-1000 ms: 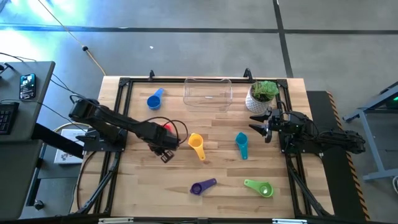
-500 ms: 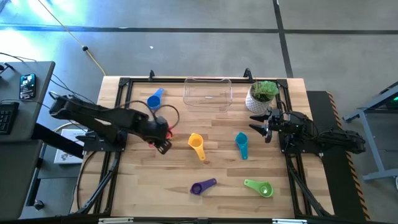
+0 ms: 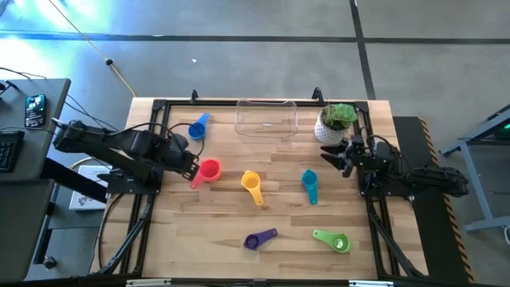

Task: Nest measuring cups in basket
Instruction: Stack the red measuring cup on the top of the orange measuring cup

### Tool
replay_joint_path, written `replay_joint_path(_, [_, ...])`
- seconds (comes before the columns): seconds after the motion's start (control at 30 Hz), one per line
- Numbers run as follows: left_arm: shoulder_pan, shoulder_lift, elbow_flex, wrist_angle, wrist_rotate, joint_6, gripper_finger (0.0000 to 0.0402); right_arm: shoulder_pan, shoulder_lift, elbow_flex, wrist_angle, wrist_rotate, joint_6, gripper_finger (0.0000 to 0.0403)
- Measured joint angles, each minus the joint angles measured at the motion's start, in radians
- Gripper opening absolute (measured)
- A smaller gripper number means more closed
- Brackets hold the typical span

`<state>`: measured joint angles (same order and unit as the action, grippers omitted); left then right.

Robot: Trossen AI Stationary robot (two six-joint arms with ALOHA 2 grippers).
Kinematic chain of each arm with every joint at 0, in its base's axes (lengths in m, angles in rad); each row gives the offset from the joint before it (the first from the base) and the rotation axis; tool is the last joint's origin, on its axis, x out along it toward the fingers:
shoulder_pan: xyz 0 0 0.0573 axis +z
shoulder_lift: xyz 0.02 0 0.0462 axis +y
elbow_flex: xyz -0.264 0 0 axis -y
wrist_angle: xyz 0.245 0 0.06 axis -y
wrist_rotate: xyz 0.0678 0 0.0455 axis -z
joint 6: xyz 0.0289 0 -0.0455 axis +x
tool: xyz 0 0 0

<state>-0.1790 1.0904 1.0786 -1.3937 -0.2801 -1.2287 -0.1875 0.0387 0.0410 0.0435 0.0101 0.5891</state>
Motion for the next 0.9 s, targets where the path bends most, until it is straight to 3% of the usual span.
replay_joint_path(0.13, [0.029,0.001,-0.002,-0.025,0.012,0.0,0.0035,-0.001,0.001,0.0,0.018,0.014,0.024,0.0222])
replay_joint_path(0.3, [0.056,0.002,-0.027,-0.024,0.063,0.044,0.0035,-0.001,0.001,0.0,0.185,0.019,0.114,0.0222])
replay_joint_path(0.57, [0.093,0.002,-0.12,0.019,0.135,0.136,0.0035,-0.001,0.028,0.125,0.27,0.02,0.03,0.0222])
replay_joint_path(0.7, [0.116,0.002,-0.176,0.076,0.14,0.16,0.0035,-0.001,0.126,0.236,0.218,0.022,-0.038,0.0222])
replay_joint_path(0.9, [0.15,0.002,-0.237,0.091,0.14,0.177,0.0035,-0.001,0.373,0.419,0.006,0.057,-0.028,0.0222])
